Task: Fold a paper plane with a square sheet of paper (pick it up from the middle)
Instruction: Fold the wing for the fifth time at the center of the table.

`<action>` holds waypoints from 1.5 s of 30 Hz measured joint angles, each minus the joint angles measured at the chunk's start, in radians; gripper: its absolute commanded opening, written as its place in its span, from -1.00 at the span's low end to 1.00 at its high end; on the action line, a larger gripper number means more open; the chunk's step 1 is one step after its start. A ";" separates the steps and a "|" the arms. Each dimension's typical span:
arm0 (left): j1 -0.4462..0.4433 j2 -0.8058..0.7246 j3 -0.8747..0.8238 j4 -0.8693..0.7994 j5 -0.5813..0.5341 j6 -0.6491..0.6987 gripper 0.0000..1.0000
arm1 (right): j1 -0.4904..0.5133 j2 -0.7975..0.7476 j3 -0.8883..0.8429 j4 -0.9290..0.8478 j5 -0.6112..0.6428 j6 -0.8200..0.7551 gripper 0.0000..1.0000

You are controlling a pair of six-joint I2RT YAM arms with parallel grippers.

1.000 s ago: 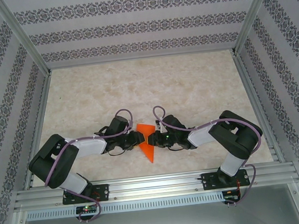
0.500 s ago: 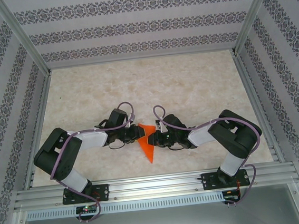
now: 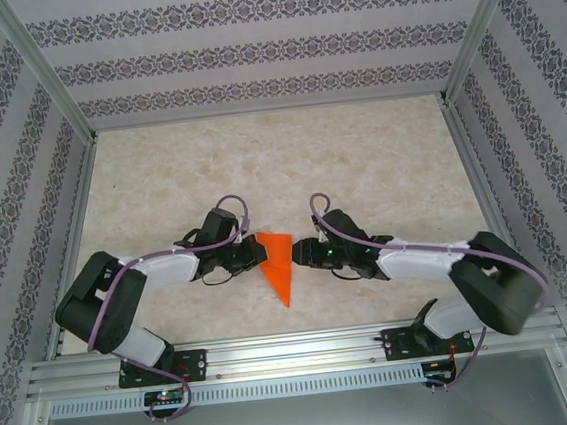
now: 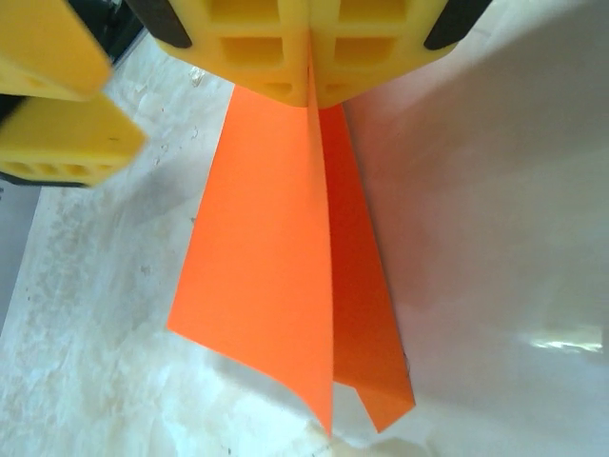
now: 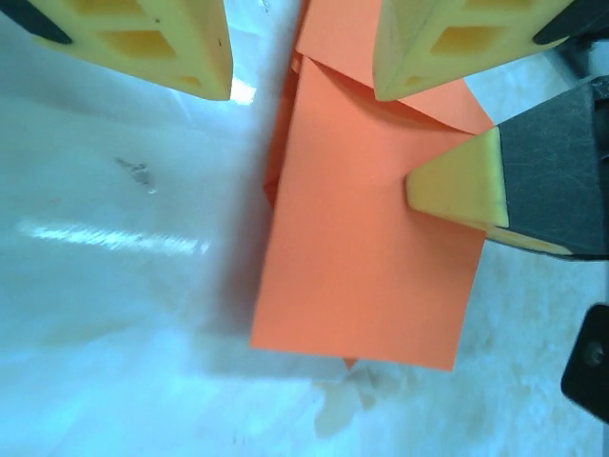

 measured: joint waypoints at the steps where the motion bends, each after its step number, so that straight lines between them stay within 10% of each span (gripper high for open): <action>1: 0.000 -0.018 -0.006 -0.003 -0.017 -0.008 -0.93 | 0.020 -0.035 0.005 -0.029 0.041 -0.018 -0.11; 11: 0.000 -0.079 -0.010 -0.049 -0.134 -0.077 -0.92 | 0.406 -0.105 -0.011 -0.007 0.497 -0.274 0.01; 19: 0.000 -0.079 -0.010 -0.065 -0.152 -0.089 -0.92 | 0.602 0.249 0.191 0.009 0.765 -0.552 -0.04; 45: 0.000 -0.074 0.004 -0.086 -0.151 -0.096 -0.90 | 0.648 0.468 0.291 -0.048 1.027 -0.679 -0.51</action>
